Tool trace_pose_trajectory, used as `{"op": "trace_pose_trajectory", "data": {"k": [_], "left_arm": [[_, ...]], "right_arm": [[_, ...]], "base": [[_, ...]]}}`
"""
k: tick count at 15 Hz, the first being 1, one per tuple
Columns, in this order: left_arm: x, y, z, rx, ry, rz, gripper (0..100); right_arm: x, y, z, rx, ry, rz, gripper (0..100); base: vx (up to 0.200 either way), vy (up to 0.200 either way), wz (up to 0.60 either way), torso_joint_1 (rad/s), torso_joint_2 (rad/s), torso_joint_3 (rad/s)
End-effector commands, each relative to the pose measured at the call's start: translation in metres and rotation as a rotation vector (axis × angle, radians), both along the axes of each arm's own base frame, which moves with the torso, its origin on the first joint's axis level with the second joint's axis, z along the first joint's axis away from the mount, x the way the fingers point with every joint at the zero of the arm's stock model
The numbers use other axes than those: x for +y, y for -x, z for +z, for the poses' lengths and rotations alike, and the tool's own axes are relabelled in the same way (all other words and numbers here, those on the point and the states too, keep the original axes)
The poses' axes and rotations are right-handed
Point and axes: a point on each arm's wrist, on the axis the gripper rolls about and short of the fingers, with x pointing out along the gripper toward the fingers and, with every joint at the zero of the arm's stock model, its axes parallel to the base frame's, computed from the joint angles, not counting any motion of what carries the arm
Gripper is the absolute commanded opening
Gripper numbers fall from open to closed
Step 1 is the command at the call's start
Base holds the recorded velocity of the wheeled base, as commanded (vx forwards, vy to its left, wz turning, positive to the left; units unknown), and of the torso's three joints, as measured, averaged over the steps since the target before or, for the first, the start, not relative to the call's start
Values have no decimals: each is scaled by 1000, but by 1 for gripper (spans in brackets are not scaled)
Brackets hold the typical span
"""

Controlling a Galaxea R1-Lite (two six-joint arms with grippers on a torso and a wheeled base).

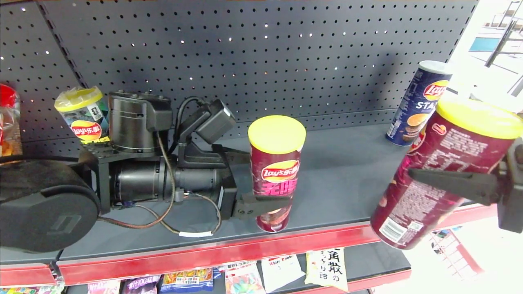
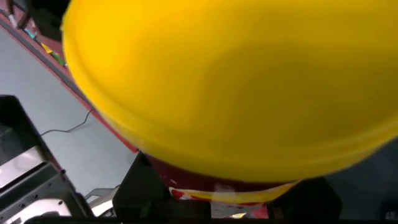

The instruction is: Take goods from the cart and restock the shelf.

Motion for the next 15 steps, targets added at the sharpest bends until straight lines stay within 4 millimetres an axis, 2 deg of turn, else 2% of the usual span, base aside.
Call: {"op": "trace_pose_trajectory", "data": {"k": [1,2,3,5,6,7,9,12,15], "left_arm": [[19,9,0,1,-4,38,100],[24,11,-1,6,-7,48,100],[36,19,-3,11,-10,71,100],[49,30,-4,13,-11,94,100],[50,32,-4,13,-9,96,100],[60,41,-5,13,-10,116,100],[73,51,-7,15,-10,146,100],[78,55,-5,3,-5,175,100],[84,61,-10,15,-13,196,100]], "right_arm": [[17,-45,3,25,15,-17,0],[21,-54,3,15,13,-16,0],[30,-75,2,-2,6,-16,0],[40,-99,-7,14,12,-15,0],[41,-102,-8,17,14,-13,0],[50,-122,-10,8,9,-7,0],[60,-144,-9,-8,5,0,0],[83,-169,-4,-35,-11,35,0],[120,-185,-8,-44,-21,105,0]], "base": [[0,0,0,0,0,0],[0,0,0,0,0,0],[0,0,0,0,0,0],[0,0,0,0,0,0],[0,0,0,0,0,0],[0,0,0,0,0,0],[0,0,0,0,0,0],[0,0,0,0,0,0],[0,0,0,0,0,0]]}}
